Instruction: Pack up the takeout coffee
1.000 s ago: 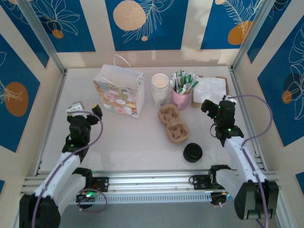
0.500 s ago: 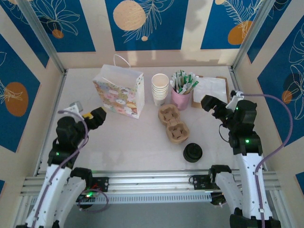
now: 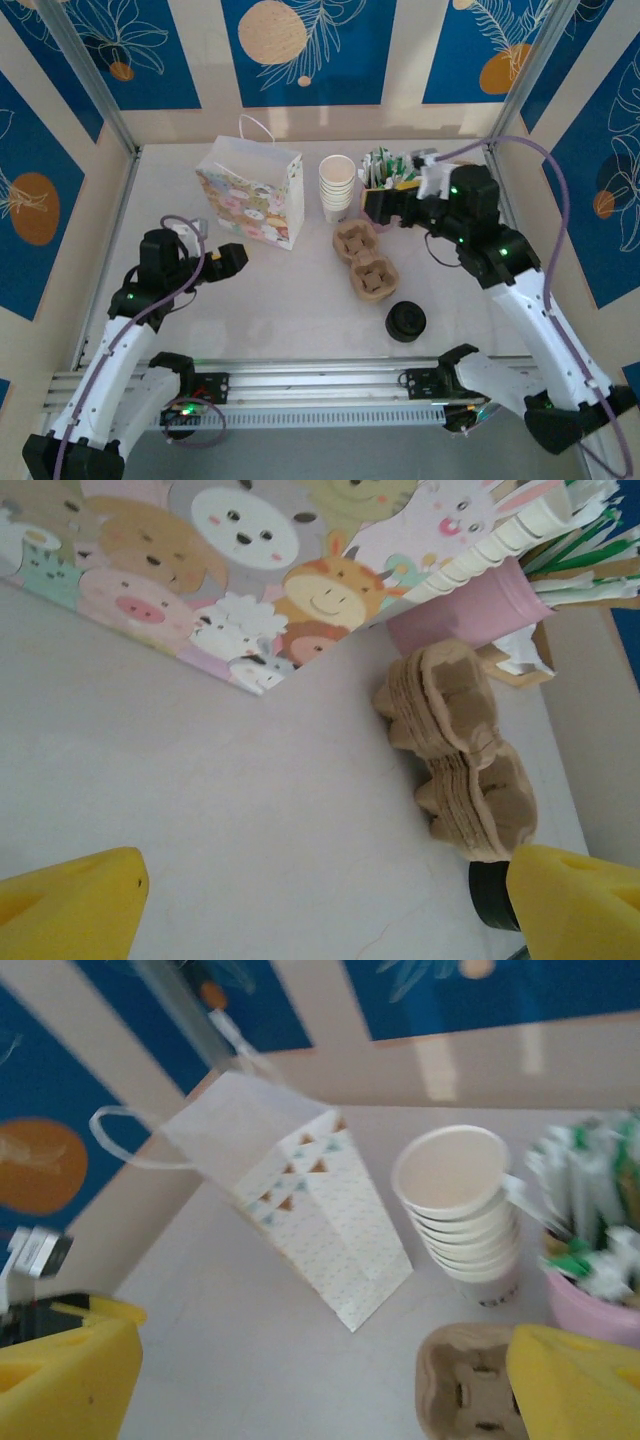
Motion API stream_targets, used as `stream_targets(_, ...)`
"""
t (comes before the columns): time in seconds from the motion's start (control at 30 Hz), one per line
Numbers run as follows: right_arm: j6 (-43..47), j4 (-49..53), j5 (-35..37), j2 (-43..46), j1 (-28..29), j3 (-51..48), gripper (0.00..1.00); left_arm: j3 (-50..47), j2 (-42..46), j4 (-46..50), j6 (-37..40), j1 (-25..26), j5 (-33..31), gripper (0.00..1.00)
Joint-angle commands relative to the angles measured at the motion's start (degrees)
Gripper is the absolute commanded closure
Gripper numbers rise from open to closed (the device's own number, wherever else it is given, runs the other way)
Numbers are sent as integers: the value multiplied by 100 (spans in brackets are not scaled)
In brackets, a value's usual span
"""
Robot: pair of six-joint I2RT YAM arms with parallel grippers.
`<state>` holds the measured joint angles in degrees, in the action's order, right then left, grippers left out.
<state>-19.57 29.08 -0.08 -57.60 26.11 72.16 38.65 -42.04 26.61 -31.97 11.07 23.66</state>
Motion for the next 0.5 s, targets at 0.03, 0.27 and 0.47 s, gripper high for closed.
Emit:
stream_targets(0.03, 1157, -67, 632, -639, 641, 550, 6, -61, 211, 116, -150, 35, -130, 8)
stream_targets(0.27, 2260, 447, 591, -2153, 799, 1793, 22, -161, 343, 65, -364, 35, -31, 9)
stream_targets(0.47, 2622, 1234, 588, -3448, 765, 2904, 46, -182, 389, 309, -349, 28, -102, 8)
